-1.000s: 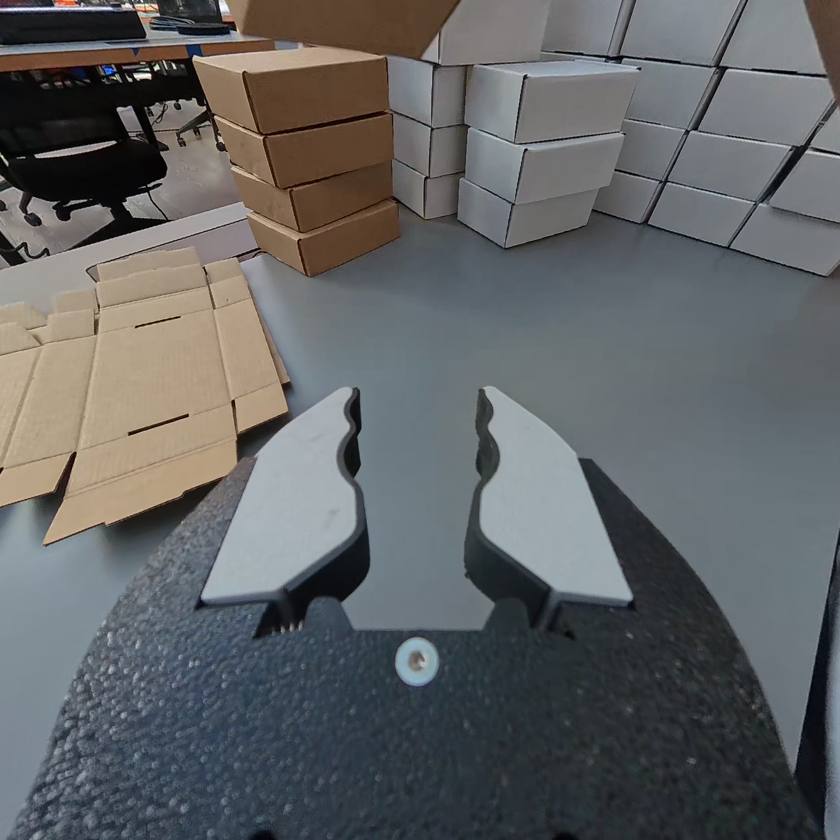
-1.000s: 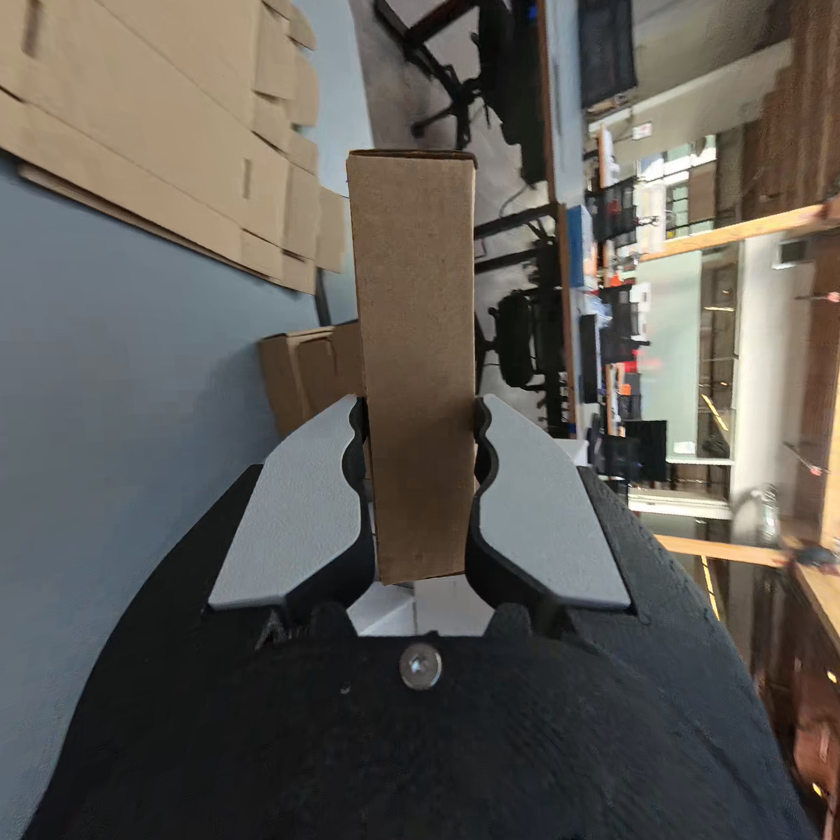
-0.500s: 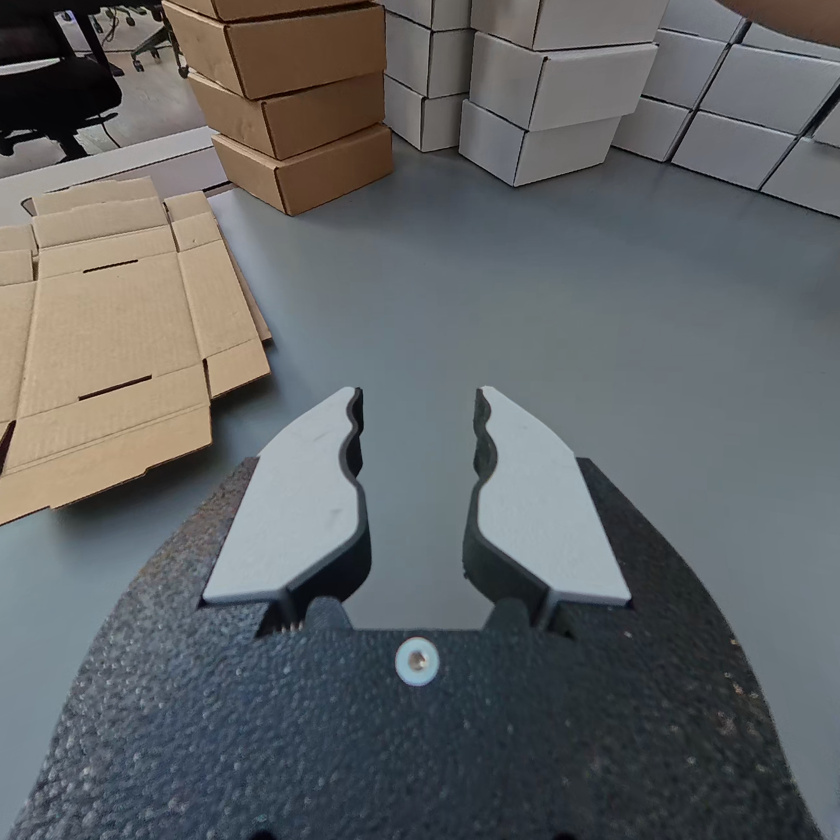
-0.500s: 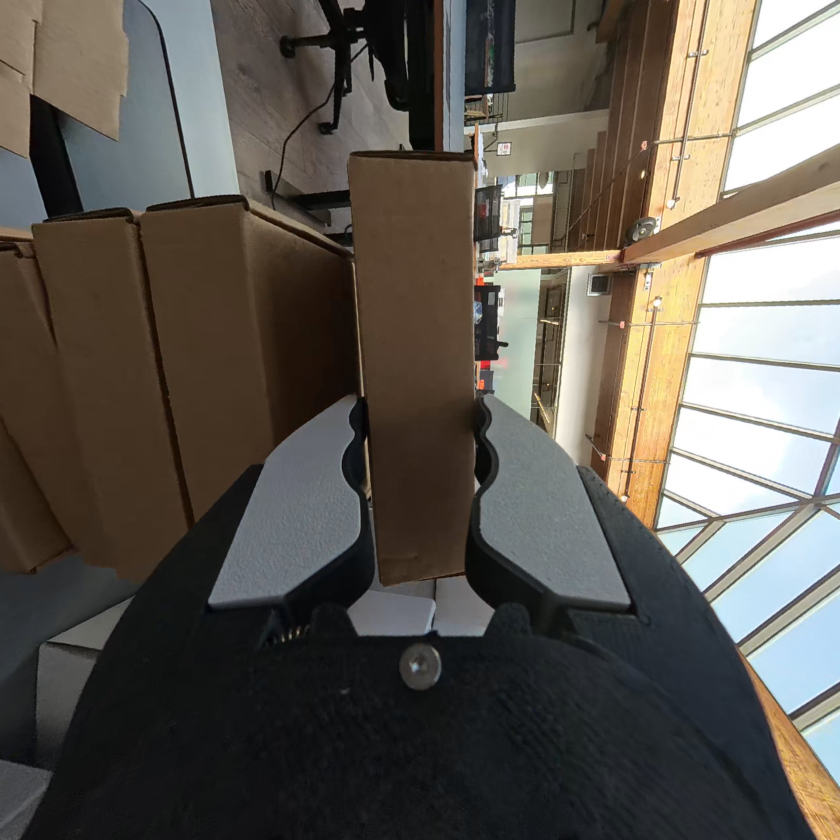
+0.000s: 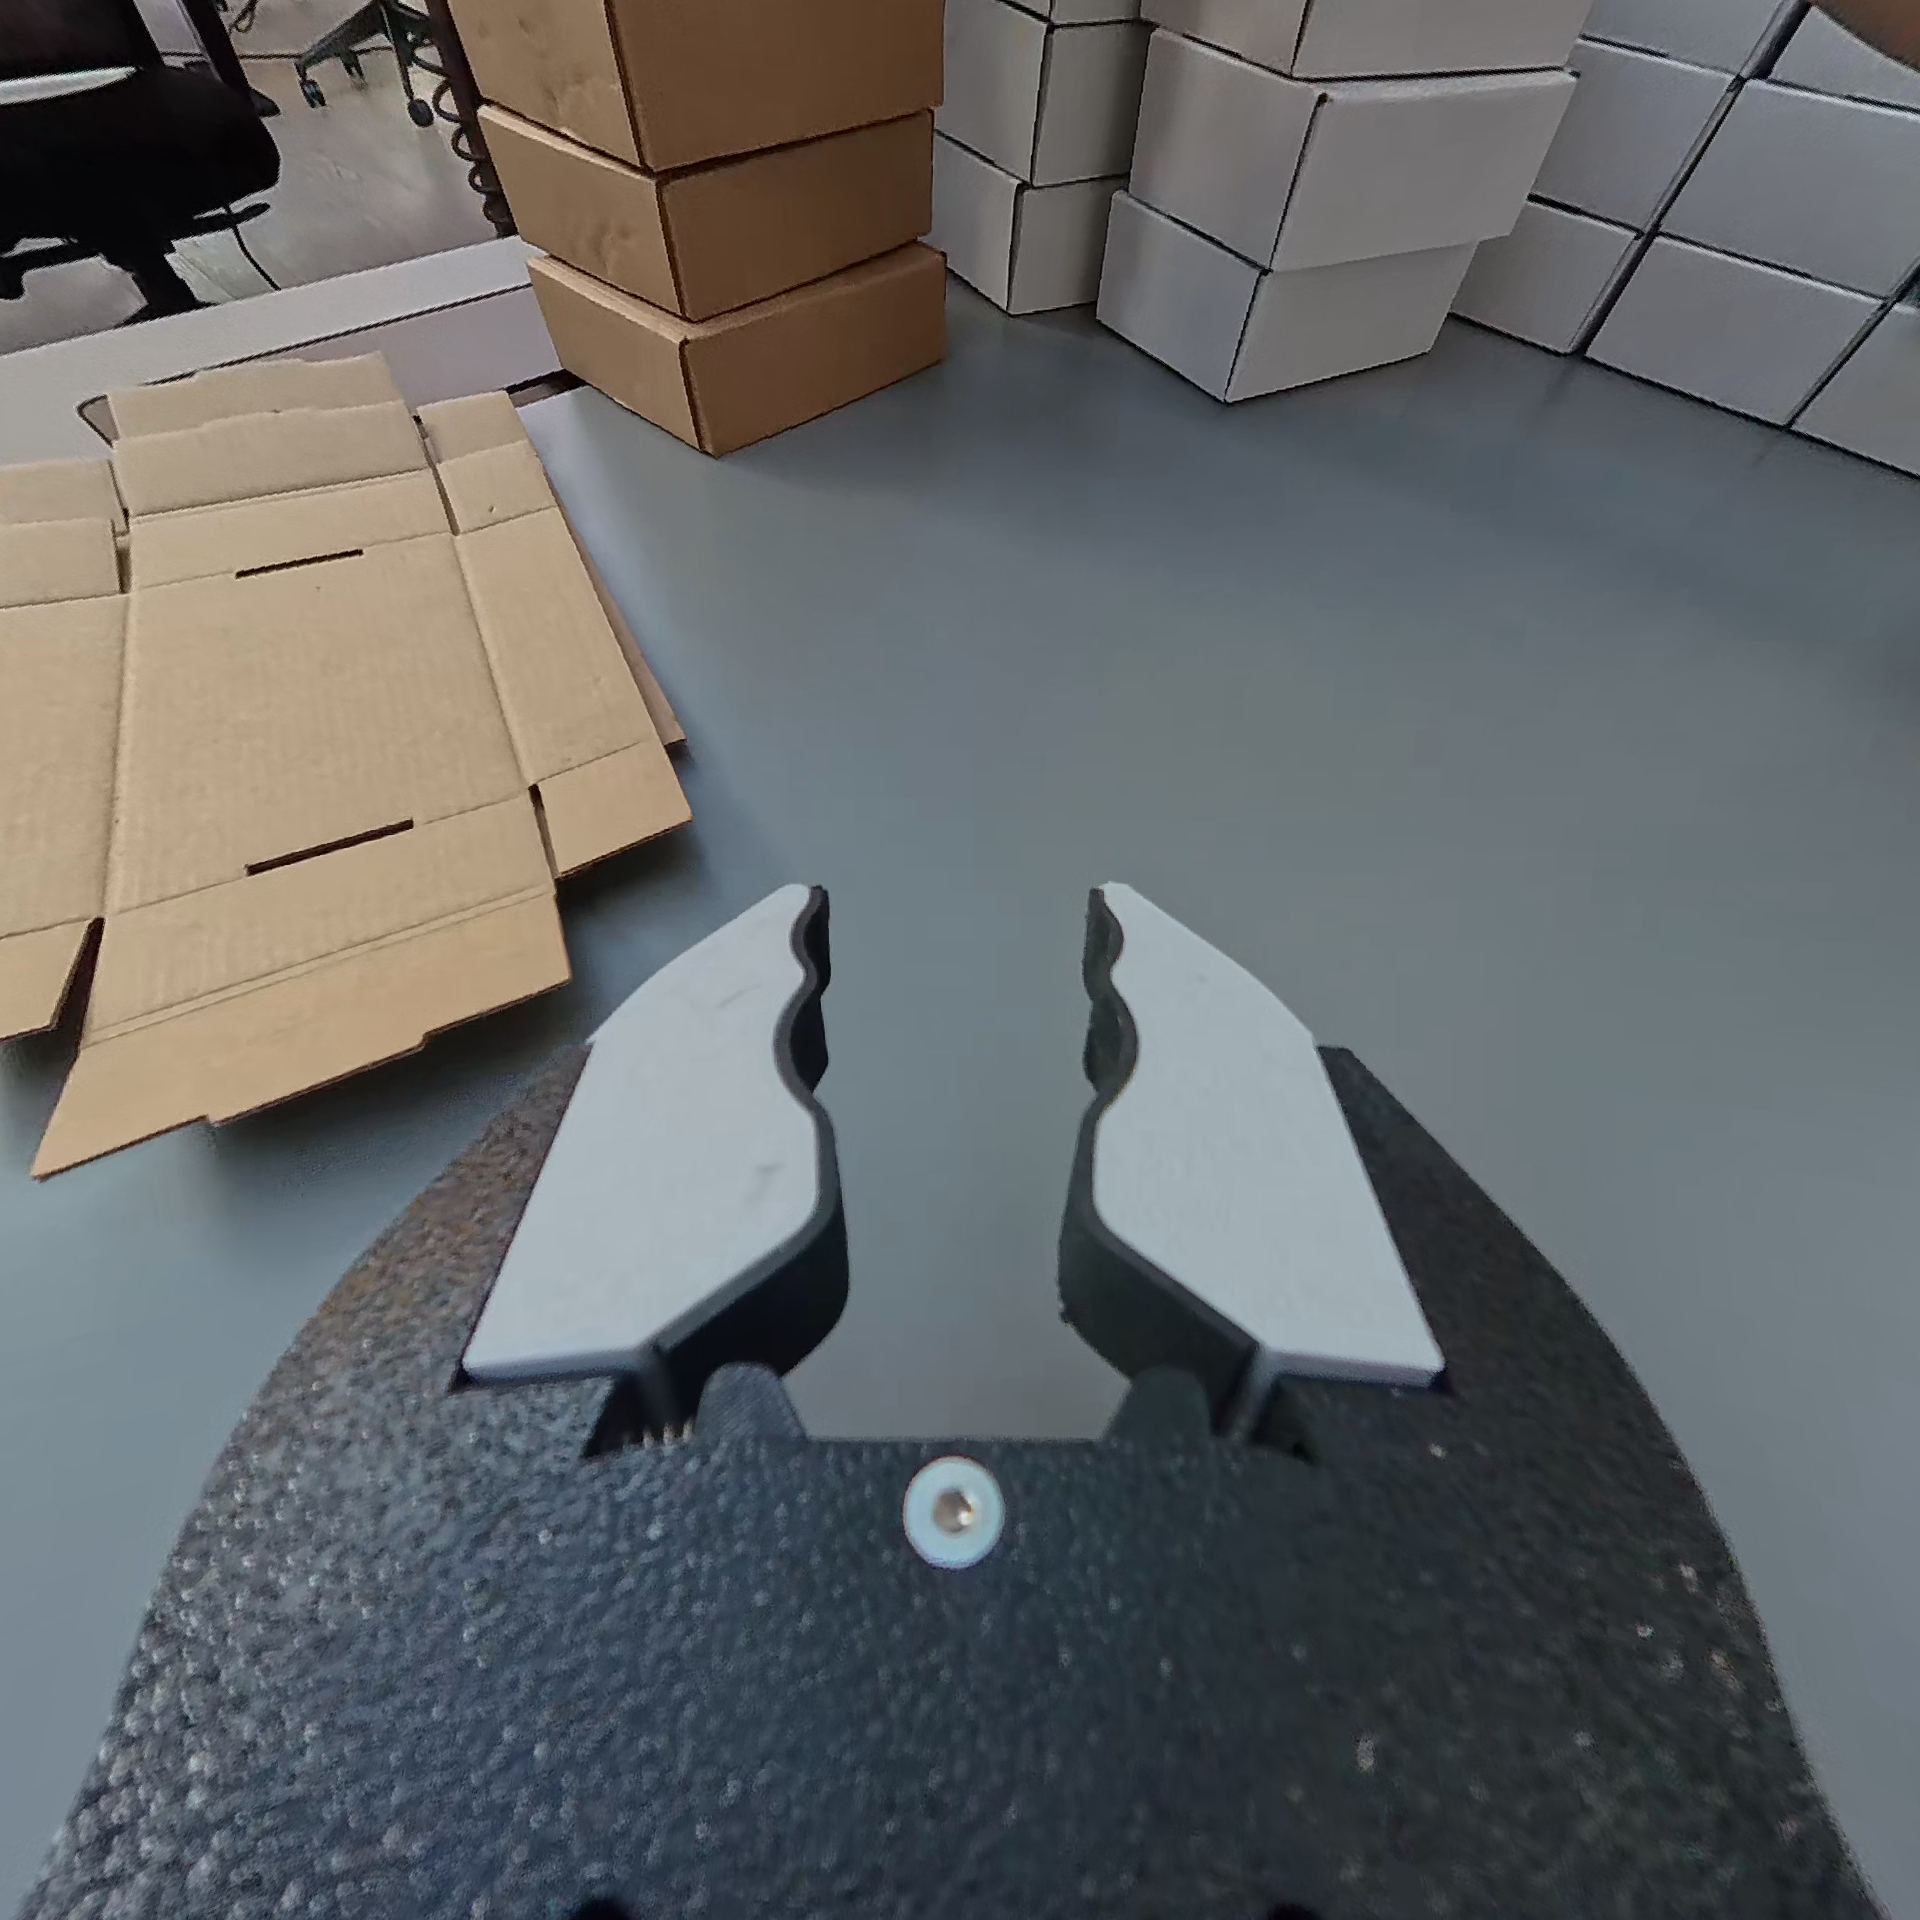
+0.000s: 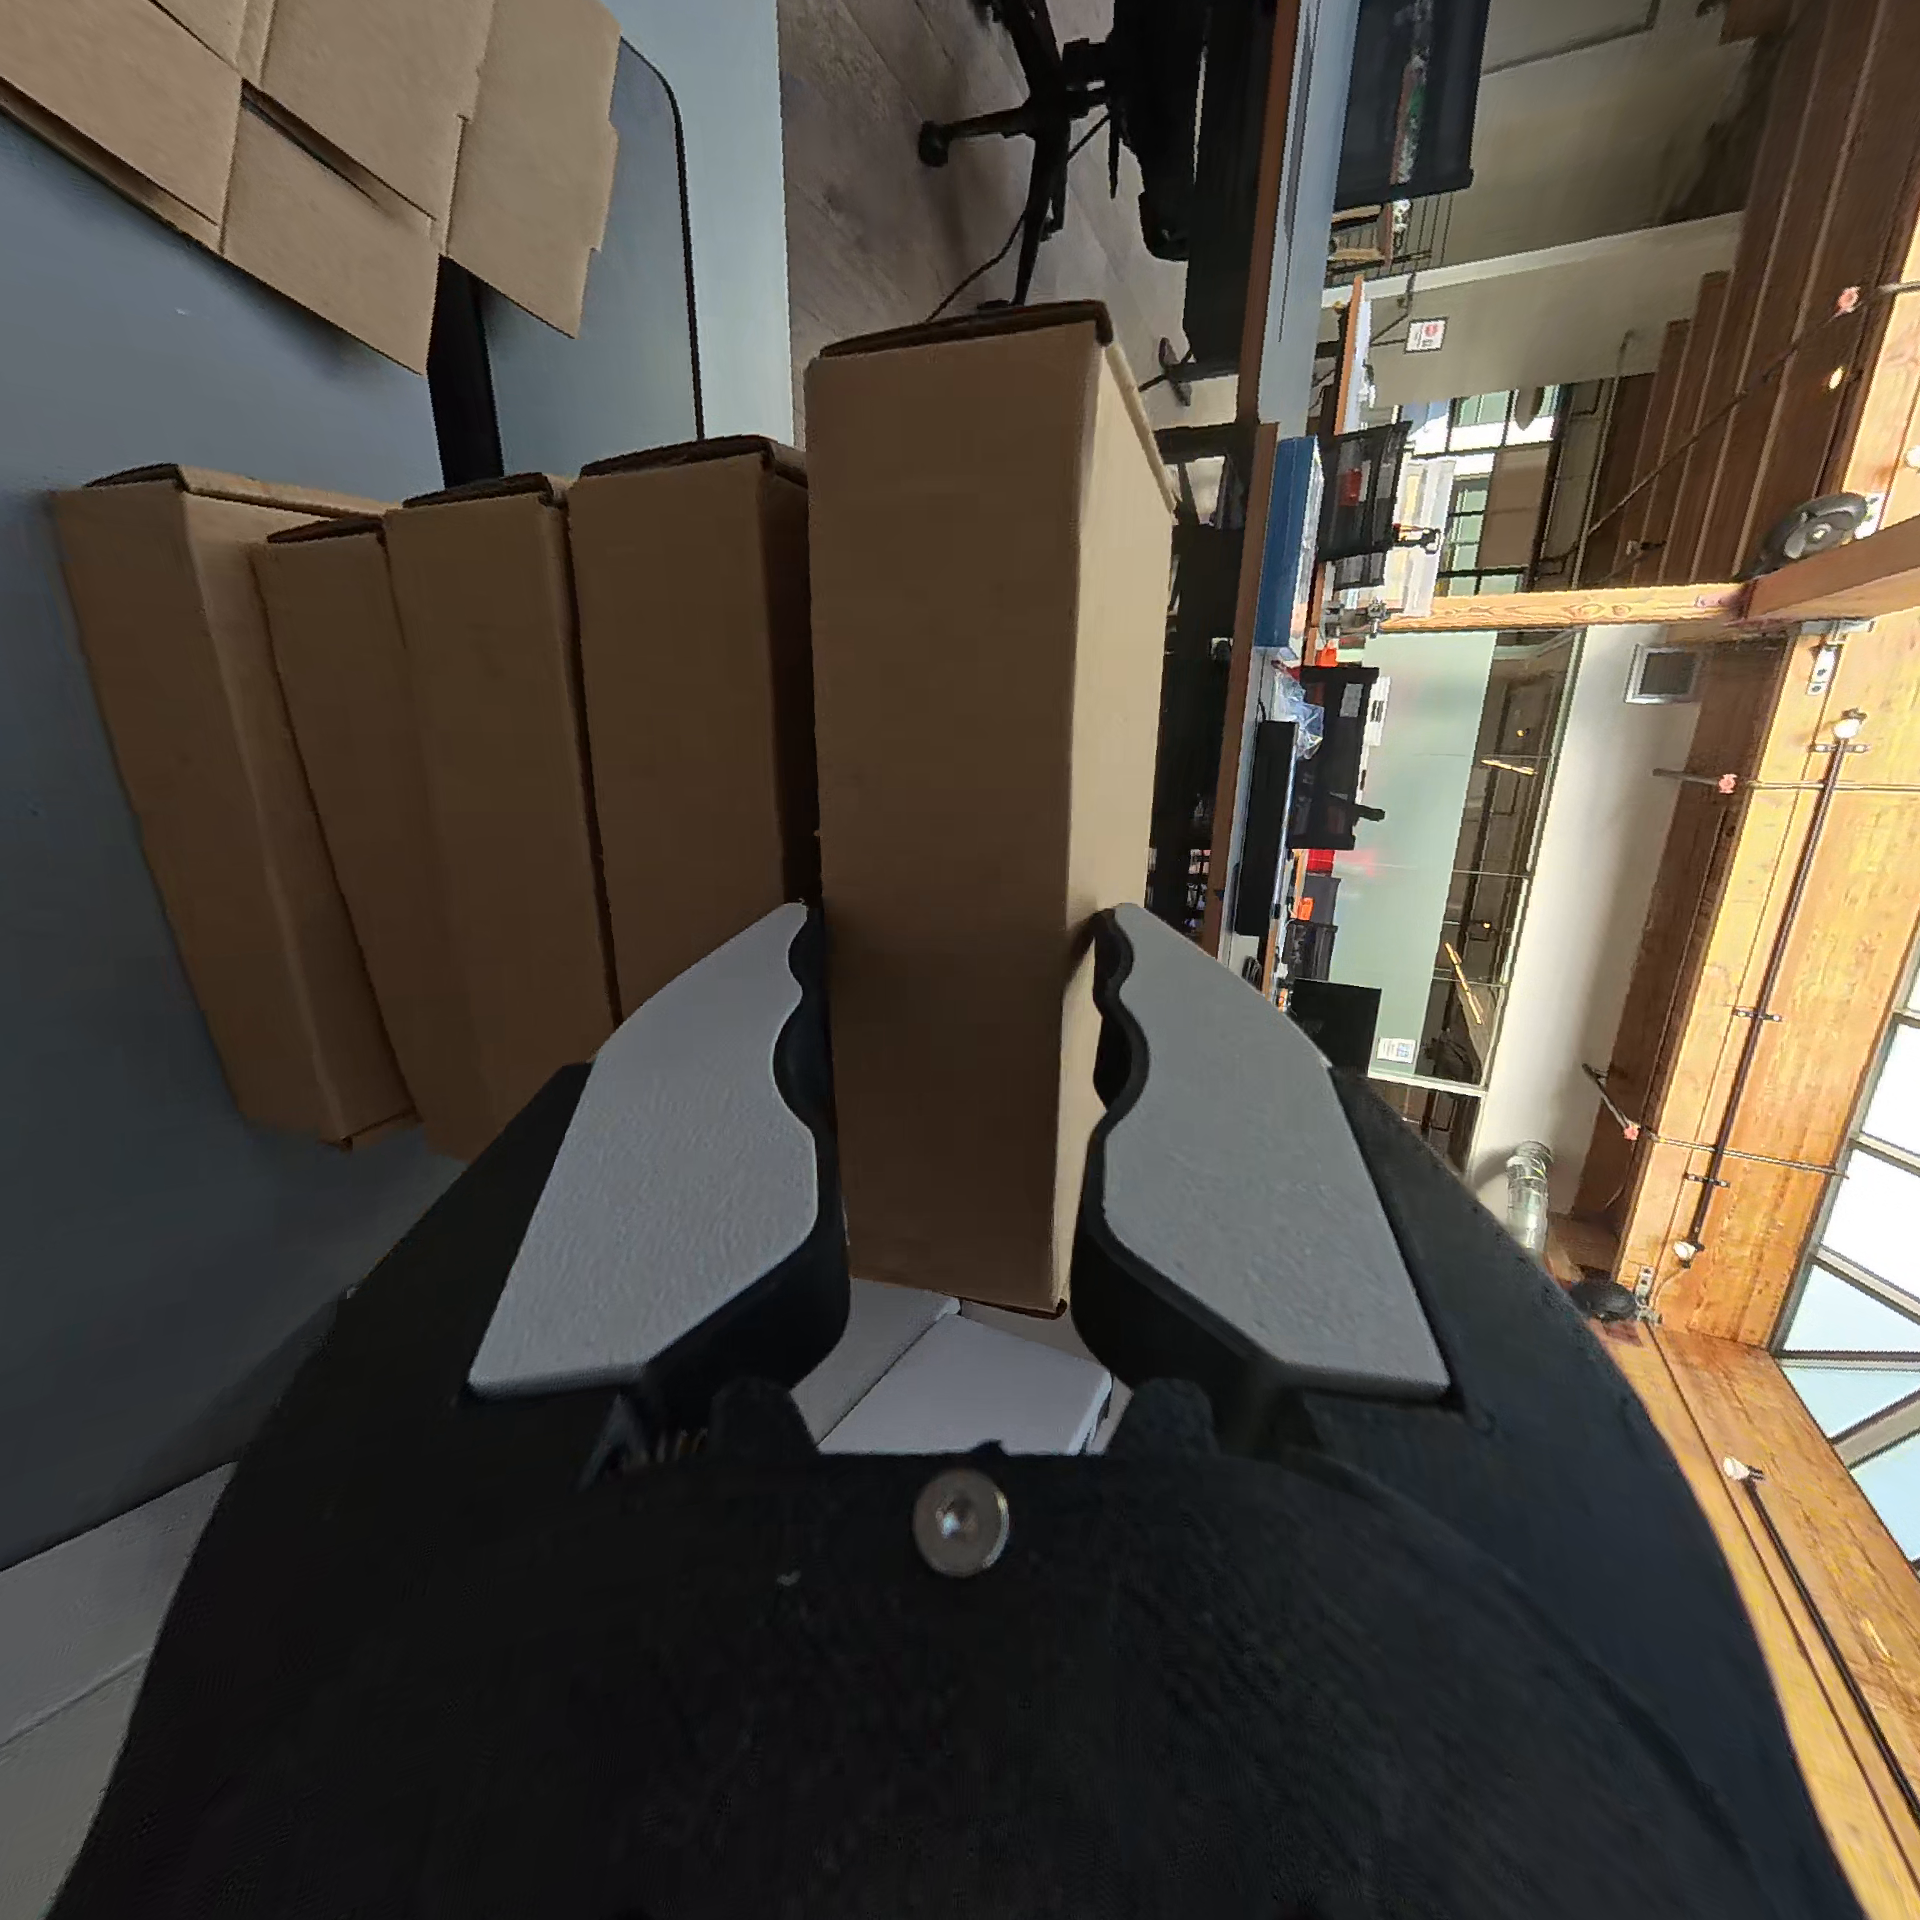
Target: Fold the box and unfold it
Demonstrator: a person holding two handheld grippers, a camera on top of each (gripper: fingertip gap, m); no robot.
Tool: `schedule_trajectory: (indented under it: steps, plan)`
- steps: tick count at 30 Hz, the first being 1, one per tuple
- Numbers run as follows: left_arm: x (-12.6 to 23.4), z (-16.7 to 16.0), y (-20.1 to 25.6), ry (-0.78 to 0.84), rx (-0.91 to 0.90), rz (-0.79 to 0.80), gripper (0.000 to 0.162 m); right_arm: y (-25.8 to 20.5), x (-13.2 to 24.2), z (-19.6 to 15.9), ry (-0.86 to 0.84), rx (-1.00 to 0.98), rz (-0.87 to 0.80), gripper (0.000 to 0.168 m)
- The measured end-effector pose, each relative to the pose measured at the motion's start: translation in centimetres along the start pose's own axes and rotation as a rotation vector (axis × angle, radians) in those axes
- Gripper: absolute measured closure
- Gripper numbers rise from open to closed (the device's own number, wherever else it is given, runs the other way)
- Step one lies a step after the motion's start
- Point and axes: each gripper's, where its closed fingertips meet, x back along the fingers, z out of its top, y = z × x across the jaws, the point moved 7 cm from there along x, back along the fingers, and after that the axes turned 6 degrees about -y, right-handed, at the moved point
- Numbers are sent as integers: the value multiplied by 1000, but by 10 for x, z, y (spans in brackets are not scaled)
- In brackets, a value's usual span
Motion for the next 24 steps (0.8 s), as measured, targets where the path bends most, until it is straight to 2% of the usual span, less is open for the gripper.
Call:
schedule_trajectory:
  steps: [2,5,10,14,17,20,22,24]
  plan:
    - [2,4,-7,0,-17,53,116,0,1,-1,-1,-22,48,118]
    - [6,6,-25,-36,-128,242,116,3,3,-2,6,-57,77,112]
    - [4,-2,-52,-211,-559,597,112,10,8,-4,50,-158,123,102]
    - [-11,-14,-62,-311,-881,707,116,9,18,-8,68,-232,185,91]
    - [-28,-24,-62,-375,-1020,701,119,12,38,-8,97,-303,175,88]
    - [-38,-24,-62,-366,-1042,745,135,12,65,-4,176,-411,175,90]
    - [-41,-23,-63,-372,-1055,773,154,5,82,-3,215,-426,173,93]
    - [-41,-20,-61,-349,-1069,802,160,-8,96,-3,227,-425,226,91]
